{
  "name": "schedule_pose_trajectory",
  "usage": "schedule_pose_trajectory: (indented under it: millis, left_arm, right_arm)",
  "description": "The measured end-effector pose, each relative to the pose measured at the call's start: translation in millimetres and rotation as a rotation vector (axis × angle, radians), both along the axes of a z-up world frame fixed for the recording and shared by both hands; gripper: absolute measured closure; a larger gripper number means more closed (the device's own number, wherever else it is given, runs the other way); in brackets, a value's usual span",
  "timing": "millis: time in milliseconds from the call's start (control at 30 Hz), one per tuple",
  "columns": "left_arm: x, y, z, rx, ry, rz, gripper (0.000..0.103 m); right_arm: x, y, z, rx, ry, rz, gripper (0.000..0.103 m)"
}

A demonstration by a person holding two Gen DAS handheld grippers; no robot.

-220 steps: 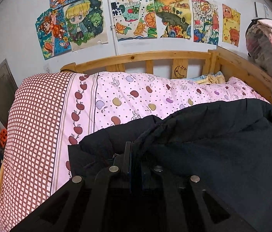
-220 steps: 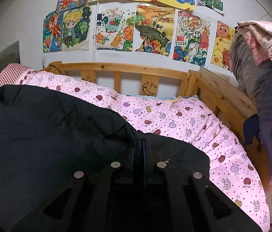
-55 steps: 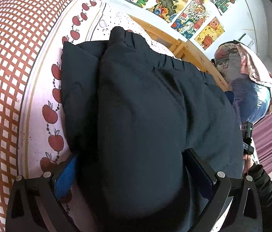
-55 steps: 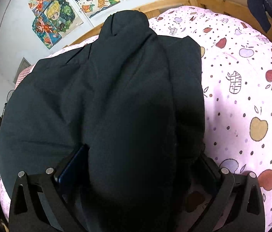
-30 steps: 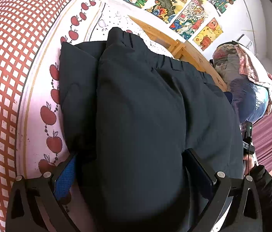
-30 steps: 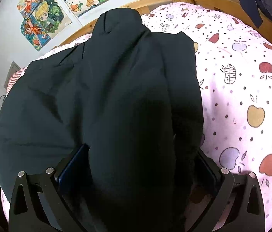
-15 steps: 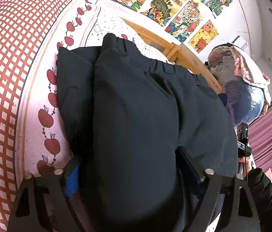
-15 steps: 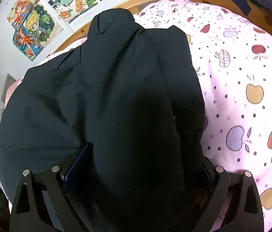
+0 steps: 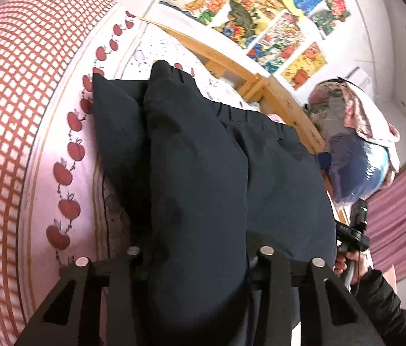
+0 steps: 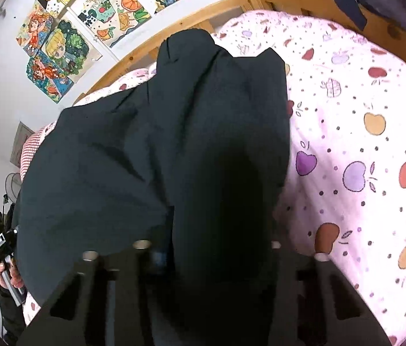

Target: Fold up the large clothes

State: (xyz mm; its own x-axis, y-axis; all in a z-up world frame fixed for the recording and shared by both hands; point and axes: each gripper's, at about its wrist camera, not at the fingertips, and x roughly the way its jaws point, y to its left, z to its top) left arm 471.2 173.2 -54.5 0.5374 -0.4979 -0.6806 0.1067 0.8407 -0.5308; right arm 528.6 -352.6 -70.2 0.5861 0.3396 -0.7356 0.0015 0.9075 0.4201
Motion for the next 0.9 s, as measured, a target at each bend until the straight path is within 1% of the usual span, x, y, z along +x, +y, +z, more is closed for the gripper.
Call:
schedule_pose_trajectory:
  millis: [100,233,300,433,567,700,833,900]
  left_arm:
    - [-2,-2,13,0.014,0.009,0.049,0.076]
    - [-3,-3,33,0.016,0.014,0.091,0.08]
    - [-7,-3,46,0.025,-0.002,0.095,0.082]
    - [-25,-2,74,0.054,-0.045,0.095,0.083]
    - [-50,7,98,0.08,-0.048,0.095,0.083]
    - [-85,16,116,0.098,-0.047,0.104,0.083]
    - [-124,28,129,0.102,-0.055,0.113,0.083]
    - [-139,34,131,0.106,-0.065,0.114,0.083]
  right_arm:
    - [-3,0,14,-0.038,-0.022,-0.002,0.083]
    - [-12,-3,38,-0.03,-0.077,-0.021,0.087]
    - [-17,-4,50,-0.025,-0.107,-0.017,0.088]
    - [-39,-4,76,-0.044,-0.187,0.022,0.088]
    - [-60,-2,98,-0.045,-0.24,0.06,0.089]
    - [-88,4,117,-0.046,-0.277,0.101,0.089]
    - [-134,13,130,-0.051,-0.326,0.141,0.089]
    - [-154,18,131,-0.057,-0.343,0.15,0.089]
